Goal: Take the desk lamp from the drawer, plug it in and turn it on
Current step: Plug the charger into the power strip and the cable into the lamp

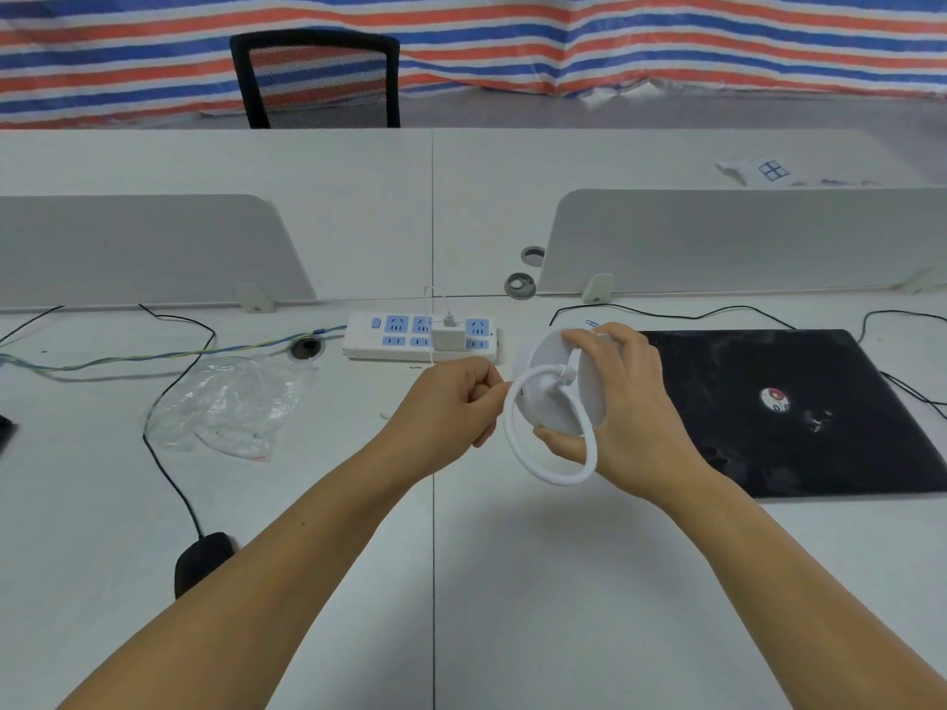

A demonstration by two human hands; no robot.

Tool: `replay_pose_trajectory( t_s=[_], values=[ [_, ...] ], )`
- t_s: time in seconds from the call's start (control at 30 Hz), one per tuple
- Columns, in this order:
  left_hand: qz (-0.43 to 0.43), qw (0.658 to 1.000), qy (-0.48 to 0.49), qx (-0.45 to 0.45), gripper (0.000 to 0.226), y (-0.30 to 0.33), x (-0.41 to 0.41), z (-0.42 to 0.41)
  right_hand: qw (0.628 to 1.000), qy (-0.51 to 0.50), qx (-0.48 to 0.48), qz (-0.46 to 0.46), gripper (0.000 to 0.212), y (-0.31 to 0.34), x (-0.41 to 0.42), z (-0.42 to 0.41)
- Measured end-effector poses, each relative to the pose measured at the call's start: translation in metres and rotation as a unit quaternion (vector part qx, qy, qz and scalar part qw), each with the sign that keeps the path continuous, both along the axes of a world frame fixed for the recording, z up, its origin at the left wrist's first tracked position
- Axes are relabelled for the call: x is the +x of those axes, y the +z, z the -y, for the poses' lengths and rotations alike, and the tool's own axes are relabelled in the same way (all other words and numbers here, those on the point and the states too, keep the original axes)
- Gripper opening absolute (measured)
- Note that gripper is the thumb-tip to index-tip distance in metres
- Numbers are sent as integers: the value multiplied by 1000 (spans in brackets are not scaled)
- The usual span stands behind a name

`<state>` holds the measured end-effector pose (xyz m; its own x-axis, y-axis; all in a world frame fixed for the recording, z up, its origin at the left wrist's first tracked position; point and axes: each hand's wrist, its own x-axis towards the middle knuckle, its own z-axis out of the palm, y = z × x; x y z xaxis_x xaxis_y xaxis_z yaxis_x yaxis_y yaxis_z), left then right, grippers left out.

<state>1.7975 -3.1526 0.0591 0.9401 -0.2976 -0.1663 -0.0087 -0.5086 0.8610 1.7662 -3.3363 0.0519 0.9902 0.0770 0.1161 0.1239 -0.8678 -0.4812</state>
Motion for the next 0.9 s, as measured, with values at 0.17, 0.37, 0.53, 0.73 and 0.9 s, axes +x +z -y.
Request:
replay_pose_trajectory(
  t_s=[0.17,0.37,0.53,0.73,0.9],
  values=[
    [-10,1000,0,12,22,-2,1,2,1000,-4,-13,-3,89,0,1,-3],
    [-36,999,-9,7,20,-10,3,0,1000,3,-12,-18,90,-5,1,-3],
    [0,1000,-2,23,19,-21,8,3,999,-19,7,-29,92,-15,2,-6],
    [27,986,-62,153,25,-68,33,14,985,-76,-40,-150,91,-59,27,6],
    [126,958,-61,252,31,-124,31,8,962,-116,-83,-233,90,-117,39,16]
  ],
)
